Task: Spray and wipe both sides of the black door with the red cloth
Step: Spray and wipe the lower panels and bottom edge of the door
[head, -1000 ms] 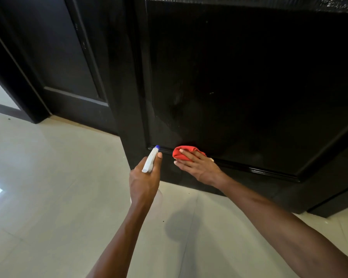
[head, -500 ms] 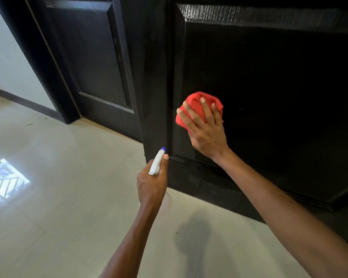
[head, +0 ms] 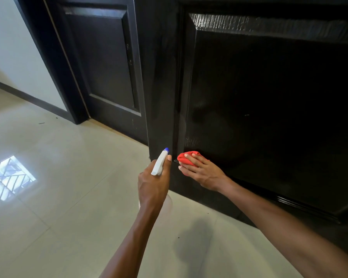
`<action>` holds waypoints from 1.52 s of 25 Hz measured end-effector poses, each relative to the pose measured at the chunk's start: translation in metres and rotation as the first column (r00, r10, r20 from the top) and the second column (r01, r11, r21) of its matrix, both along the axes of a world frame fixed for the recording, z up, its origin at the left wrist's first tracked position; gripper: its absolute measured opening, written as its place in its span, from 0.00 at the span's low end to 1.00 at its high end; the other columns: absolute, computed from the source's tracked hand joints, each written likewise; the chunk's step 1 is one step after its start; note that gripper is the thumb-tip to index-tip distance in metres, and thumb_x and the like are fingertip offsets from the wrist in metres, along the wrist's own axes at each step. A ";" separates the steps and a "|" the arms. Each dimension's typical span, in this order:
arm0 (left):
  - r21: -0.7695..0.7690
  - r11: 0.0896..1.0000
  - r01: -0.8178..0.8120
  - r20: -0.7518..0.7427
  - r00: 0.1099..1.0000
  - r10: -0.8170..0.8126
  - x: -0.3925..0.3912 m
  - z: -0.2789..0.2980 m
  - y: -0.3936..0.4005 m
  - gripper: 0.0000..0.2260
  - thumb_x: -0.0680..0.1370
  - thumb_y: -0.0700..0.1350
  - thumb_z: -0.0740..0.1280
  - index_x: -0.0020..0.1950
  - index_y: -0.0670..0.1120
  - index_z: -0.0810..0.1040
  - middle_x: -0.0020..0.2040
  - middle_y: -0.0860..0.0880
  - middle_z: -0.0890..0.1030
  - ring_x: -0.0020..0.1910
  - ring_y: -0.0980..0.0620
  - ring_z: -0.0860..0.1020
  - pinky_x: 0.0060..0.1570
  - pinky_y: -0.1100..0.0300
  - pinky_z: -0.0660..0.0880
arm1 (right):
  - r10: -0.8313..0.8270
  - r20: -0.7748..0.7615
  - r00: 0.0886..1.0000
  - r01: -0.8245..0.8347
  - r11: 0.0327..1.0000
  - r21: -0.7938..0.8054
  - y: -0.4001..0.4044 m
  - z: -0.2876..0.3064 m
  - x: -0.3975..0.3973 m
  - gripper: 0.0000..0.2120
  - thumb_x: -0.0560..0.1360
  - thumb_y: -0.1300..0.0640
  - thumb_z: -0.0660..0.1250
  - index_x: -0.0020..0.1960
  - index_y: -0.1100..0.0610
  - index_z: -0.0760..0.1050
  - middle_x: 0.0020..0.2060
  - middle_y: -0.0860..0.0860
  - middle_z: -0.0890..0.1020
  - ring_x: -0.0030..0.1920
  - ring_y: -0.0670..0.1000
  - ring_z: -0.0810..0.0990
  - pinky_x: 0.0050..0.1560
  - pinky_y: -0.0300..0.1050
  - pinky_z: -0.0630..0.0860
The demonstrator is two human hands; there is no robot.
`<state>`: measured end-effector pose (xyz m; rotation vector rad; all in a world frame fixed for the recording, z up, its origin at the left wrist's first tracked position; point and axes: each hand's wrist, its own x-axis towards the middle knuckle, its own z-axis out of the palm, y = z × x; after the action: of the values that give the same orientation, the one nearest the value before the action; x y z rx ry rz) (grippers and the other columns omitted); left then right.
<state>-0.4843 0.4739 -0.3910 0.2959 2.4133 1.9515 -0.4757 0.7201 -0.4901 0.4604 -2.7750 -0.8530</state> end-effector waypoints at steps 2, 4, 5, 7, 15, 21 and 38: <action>0.025 0.999 -0.034 0.005 0.999 0.034 -0.002 0.003 -0.001 0.16 0.75 0.64 0.65 0.52 0.54 0.79 0.39 0.51 0.82 0.36 0.47 0.81 0.36 0.43 0.82 | 0.008 -0.157 0.988 -0.015 0.999 -0.047 -0.007 0.032 -0.011 0.32 0.78 0.64 0.58 0.81 0.54 0.62 0.80 0.56 0.62 0.81 0.64 0.55 0.81 0.63 0.51; 0.050 0.997 -0.051 0.013 0.999 0.051 -0.006 0.008 -0.001 0.13 0.77 0.62 0.66 0.50 0.55 0.80 0.38 0.49 0.82 0.35 0.46 0.81 0.36 0.43 0.82 | -0.008 -0.370 0.929 -0.039 0.992 -0.119 -0.020 0.085 -0.027 0.31 0.78 0.65 0.56 0.80 0.53 0.64 0.79 0.56 0.66 0.79 0.66 0.59 0.79 0.65 0.54; 0.063 0.997 -0.055 0.020 0.998 0.054 -0.008 0.009 -0.001 0.10 0.77 0.61 0.67 0.49 0.56 0.79 0.38 0.49 0.82 0.36 0.46 0.81 0.36 0.43 0.82 | -0.040 -0.473 0.880 -0.038 0.987 -0.154 -0.026 0.117 -0.036 0.31 0.77 0.65 0.57 0.80 0.52 0.65 0.79 0.55 0.66 0.79 0.66 0.60 0.79 0.65 0.54; 0.075 0.995 -0.070 0.029 0.997 0.068 -0.011 0.011 0.000 0.08 0.77 0.60 0.67 0.49 0.57 0.77 0.38 0.51 0.81 0.37 0.47 0.81 0.38 0.43 0.83 | -0.122 -0.613 0.780 -0.015 0.977 -0.212 -0.029 0.174 -0.054 0.30 0.78 0.64 0.60 0.80 0.51 0.66 0.78 0.56 0.67 0.79 0.67 0.59 0.80 0.65 0.51; 0.035 0.993 -0.111 -0.031 0.993 0.112 -0.022 0.002 -0.006 0.10 0.78 0.63 0.67 0.39 0.62 0.77 0.37 0.47 0.82 0.34 0.44 0.80 0.33 0.40 0.80 | -0.070 -0.235 0.969 0.047 0.994 -0.103 -0.035 0.076 -0.050 0.31 0.72 0.56 0.68 0.75 0.54 0.71 0.70 0.59 0.75 0.74 0.67 0.68 0.72 0.62 0.65; 0.005 0.996 -0.089 -0.057 0.994 0.089 -0.015 0.004 -0.018 0.09 0.77 0.62 0.66 0.49 0.59 0.77 0.37 0.51 0.81 0.33 0.47 0.80 0.34 0.45 0.82 | -0.044 0.271 0.962 0.014 0.994 0.113 -0.044 0.029 -0.032 0.28 0.77 0.56 0.69 0.76 0.53 0.67 0.76 0.59 0.67 0.79 0.64 0.58 0.80 0.60 0.49; -0.120 0.974 0.190 0.226 0.961 -0.160 0.030 -0.044 0.010 0.23 0.77 0.65 0.65 0.58 0.46 0.81 0.41 0.51 0.81 0.34 0.50 0.79 0.26 0.69 0.73 | 0.017 0.260 0.965 -0.078 0.972 0.223 0.089 0.031 0.150 0.36 0.69 0.58 0.75 0.76 0.56 0.70 0.75 0.59 0.71 0.80 0.64 0.60 0.79 0.63 0.49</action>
<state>-0.4543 0.4835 -0.4350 0.2685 2.2858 1.6387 -0.3261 0.8094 -0.4596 0.7227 -2.8901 -1.1915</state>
